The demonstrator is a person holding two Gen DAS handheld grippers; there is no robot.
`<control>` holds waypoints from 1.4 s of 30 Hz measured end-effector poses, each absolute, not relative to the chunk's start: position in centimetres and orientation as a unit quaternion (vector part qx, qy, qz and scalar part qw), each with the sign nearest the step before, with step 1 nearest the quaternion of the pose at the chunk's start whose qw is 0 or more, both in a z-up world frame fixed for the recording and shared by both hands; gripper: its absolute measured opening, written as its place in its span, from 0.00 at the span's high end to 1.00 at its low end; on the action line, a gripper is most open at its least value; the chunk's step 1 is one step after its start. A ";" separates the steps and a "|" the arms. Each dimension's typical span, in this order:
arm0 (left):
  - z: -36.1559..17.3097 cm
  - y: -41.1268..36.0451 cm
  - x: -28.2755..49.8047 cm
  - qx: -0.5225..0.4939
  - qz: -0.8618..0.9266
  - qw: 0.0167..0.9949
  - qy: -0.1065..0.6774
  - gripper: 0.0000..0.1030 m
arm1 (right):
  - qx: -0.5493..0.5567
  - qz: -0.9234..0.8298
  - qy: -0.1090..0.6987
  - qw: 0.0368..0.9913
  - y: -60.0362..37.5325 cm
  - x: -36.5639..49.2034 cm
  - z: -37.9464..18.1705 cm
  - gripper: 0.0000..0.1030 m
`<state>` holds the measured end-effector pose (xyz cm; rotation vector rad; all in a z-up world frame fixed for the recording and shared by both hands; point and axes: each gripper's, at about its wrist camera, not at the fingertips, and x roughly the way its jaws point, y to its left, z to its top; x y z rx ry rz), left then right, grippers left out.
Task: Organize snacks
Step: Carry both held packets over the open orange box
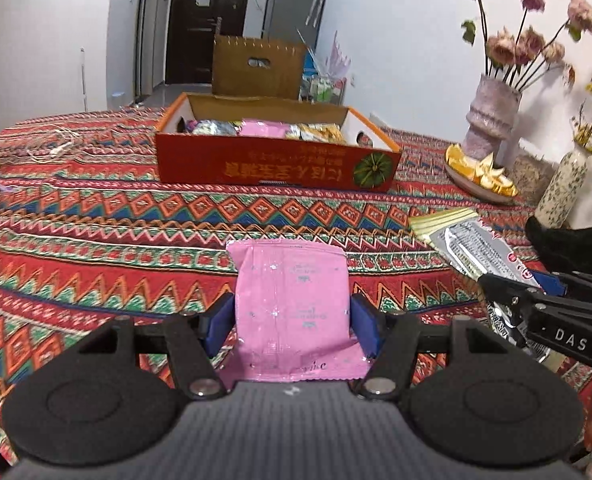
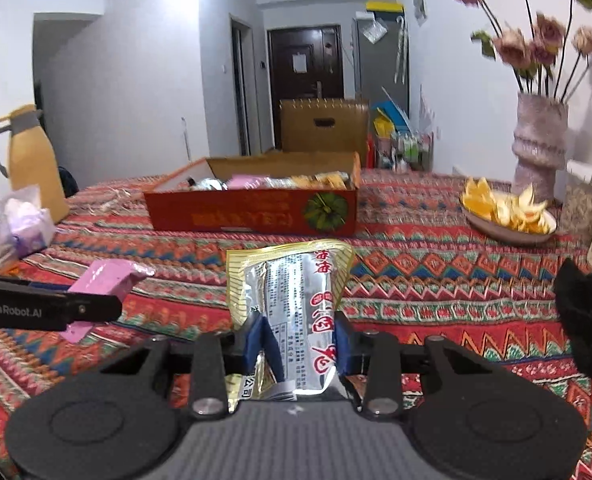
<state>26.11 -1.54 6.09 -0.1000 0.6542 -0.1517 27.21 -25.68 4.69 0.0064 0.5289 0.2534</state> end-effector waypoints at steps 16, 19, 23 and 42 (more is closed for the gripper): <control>8.1 -0.4 23.7 -0.055 -0.075 0.956 0.278 0.39 | -0.002 0.130 0.222 0.966 -24.2 24.8 7.4 0.65; 8.5 -0.4 24.5 -0.054 -0.075 0.958 0.270 0.39 | -0.005 0.131 0.221 0.966 -24.1 25.7 7.5 0.65; 9.0 -0.3 25.9 -0.055 -0.072 0.960 0.265 0.39 | -0.009 0.130 0.212 0.969 -24.2 27.2 8.1 0.64; 12.1 -1.2 40.9 -0.036 -0.073 0.966 0.246 0.39 | -0.014 0.145 0.179 0.973 -23.1 41.7 10.7 0.64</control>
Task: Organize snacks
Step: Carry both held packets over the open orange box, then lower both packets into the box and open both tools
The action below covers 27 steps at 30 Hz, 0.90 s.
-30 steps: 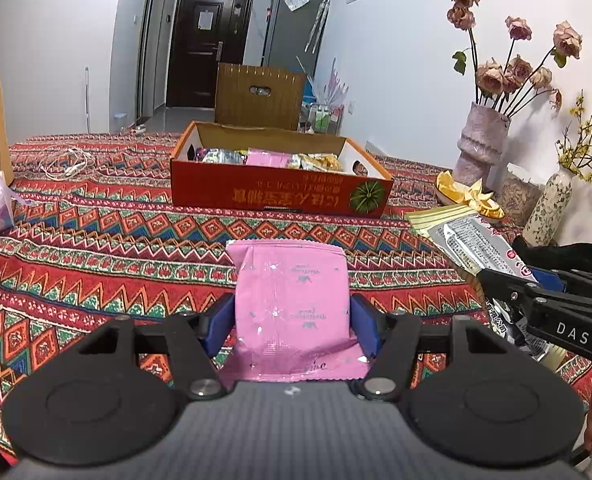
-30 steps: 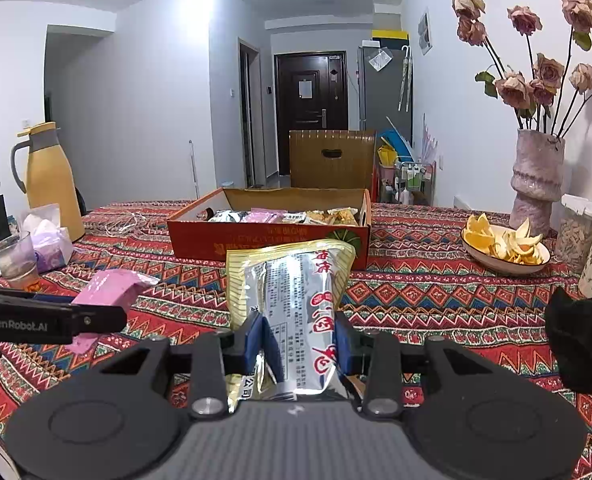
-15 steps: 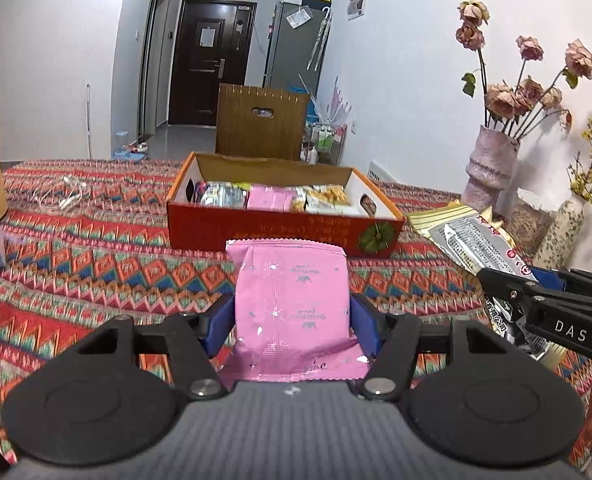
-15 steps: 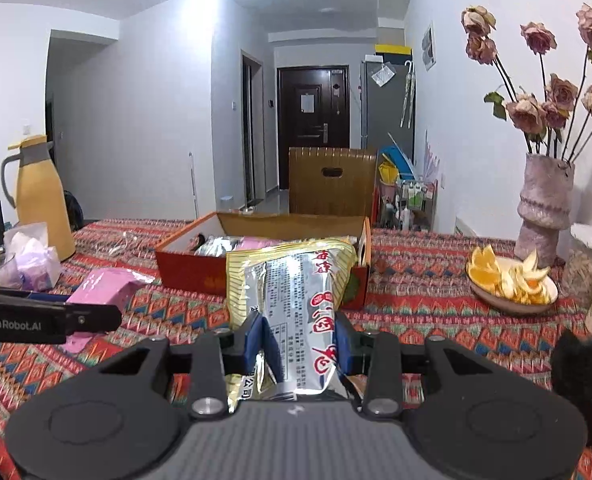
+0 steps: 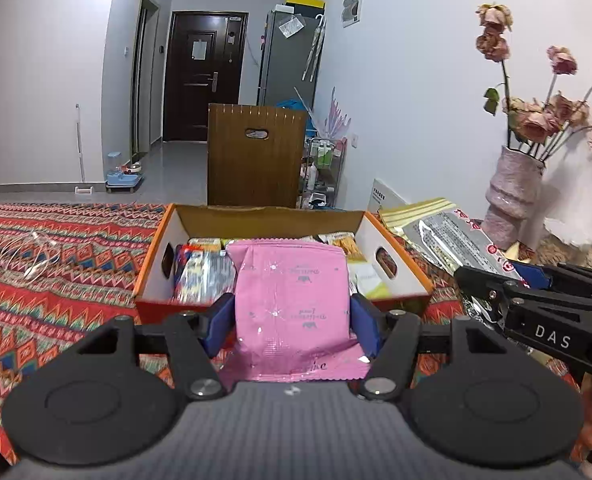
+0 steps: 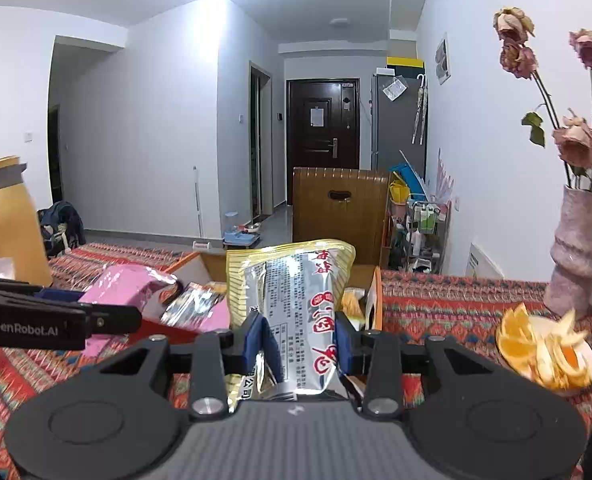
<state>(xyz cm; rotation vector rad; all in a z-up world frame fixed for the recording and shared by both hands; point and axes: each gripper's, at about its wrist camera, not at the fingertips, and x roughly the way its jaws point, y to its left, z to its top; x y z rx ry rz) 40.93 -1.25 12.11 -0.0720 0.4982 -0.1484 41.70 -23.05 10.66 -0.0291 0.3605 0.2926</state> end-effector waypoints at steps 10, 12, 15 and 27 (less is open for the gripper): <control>11.1 -1.9 50.6 -0.030 -0.082 0.962 0.260 0.39 | 0.023 0.141 0.202 0.969 -23.2 52.1 9.1 0.64; 10.7 -2.2 52.4 -0.029 -0.088 0.960 0.264 0.39 | 0.035 0.137 0.211 0.967 -23.3 54.4 8.4 0.64; 9.7 -2.3 55.1 -0.040 -0.097 0.955 0.277 0.39 | 0.050 0.137 0.225 0.963 -23.2 57.4 7.2 0.64; 4.8 -3.8 60.7 -0.034 -0.116 0.934 0.338 0.39 | 0.033 0.093 0.275 0.956 -21.9 63.6 2.9 0.62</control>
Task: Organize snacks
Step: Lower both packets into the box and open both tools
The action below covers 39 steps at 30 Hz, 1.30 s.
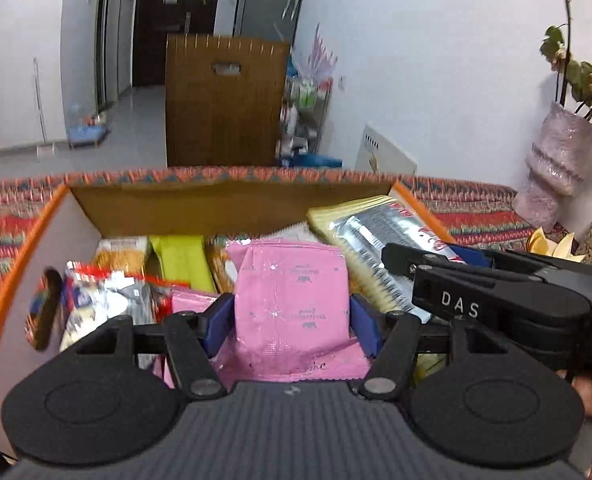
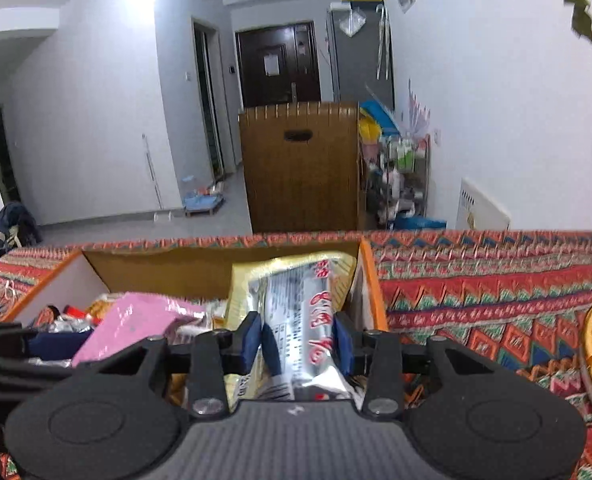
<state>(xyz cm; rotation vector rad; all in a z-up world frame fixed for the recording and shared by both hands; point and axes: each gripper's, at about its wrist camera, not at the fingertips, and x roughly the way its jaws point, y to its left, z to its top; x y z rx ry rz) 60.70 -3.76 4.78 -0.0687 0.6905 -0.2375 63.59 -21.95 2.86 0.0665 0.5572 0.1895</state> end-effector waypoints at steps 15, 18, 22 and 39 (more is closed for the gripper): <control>6.5 -3.3 59.4 -0.032 -0.141 0.936 0.322 0.30 | 0.019 0.091 0.263 0.960 -22.3 63.2 4.4 0.52; 6.9 -3.0 59.0 -0.022 -0.132 0.942 0.308 0.27 | 0.014 0.099 0.261 0.960 -22.3 62.8 4.8 0.52; 7.9 -2.2 58.1 -0.022 -0.123 0.947 0.295 0.24 | 0.009 0.103 0.253 0.962 -22.1 61.6 6.0 0.49; 13.9 1.7 48.2 0.020 -0.056 0.980 0.191 0.01 | -0.020 0.084 0.214 0.973 -24.5 51.3 12.4 0.16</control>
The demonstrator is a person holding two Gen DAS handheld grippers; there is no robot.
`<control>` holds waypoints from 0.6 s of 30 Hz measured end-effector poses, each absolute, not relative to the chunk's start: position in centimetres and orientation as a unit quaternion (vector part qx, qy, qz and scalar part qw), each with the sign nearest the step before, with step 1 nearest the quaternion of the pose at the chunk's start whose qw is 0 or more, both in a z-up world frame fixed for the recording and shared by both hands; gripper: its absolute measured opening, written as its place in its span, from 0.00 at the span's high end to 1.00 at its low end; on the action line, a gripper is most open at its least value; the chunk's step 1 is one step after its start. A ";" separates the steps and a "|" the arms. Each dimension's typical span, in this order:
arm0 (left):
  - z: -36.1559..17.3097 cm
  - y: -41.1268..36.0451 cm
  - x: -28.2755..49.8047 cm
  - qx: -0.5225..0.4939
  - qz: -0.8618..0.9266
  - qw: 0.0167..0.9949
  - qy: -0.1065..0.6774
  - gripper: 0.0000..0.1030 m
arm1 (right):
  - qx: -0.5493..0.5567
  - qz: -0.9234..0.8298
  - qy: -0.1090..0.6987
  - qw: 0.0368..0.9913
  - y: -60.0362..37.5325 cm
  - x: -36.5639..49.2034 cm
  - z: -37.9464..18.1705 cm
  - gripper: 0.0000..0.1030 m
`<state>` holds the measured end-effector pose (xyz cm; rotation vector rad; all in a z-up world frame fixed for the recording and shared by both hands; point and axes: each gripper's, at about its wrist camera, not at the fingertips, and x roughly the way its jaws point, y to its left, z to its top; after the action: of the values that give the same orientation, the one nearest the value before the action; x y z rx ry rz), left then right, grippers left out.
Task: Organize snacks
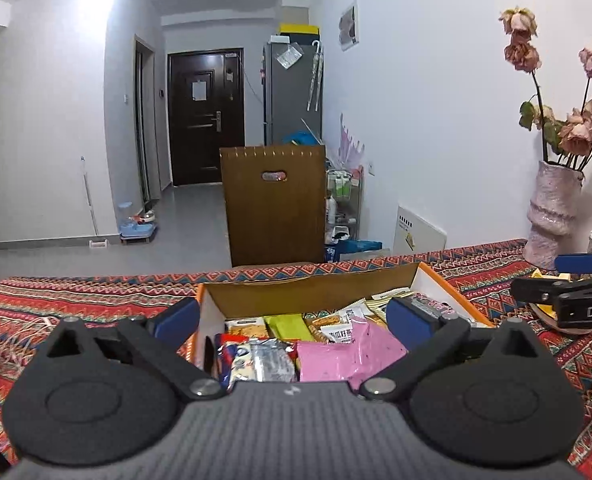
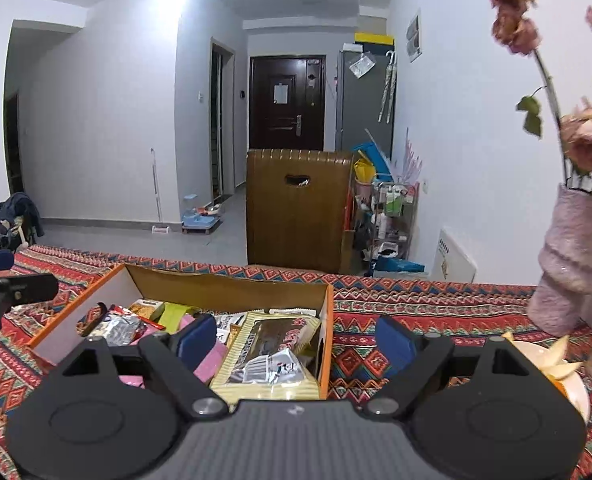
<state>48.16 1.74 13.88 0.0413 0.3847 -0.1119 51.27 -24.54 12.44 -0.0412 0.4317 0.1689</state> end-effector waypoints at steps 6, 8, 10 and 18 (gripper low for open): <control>15.5 2.1 43.2 0.014 -0.058 0.983 0.171 0.01 | -0.023 0.090 0.198 0.976 -24.2 46.1 13.9 0.13; 15.8 2.2 41.2 0.012 -0.059 0.984 0.165 0.01 | -0.029 0.095 0.193 0.976 -23.8 44.3 14.3 0.12; 16.1 2.3 39.0 0.010 -0.060 0.985 0.159 0.01 | -0.031 0.099 0.188 0.977 -23.5 42.3 14.6 0.12; 16.1 2.6 30.3 -0.002 -0.064 0.987 0.150 0.00 | -0.042 0.102 0.181 0.977 -23.1 34.2 14.0 0.09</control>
<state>30.34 2.64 16.14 -0.0041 0.3010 -0.1294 34.19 -23.07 13.99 -0.0848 0.3653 0.2064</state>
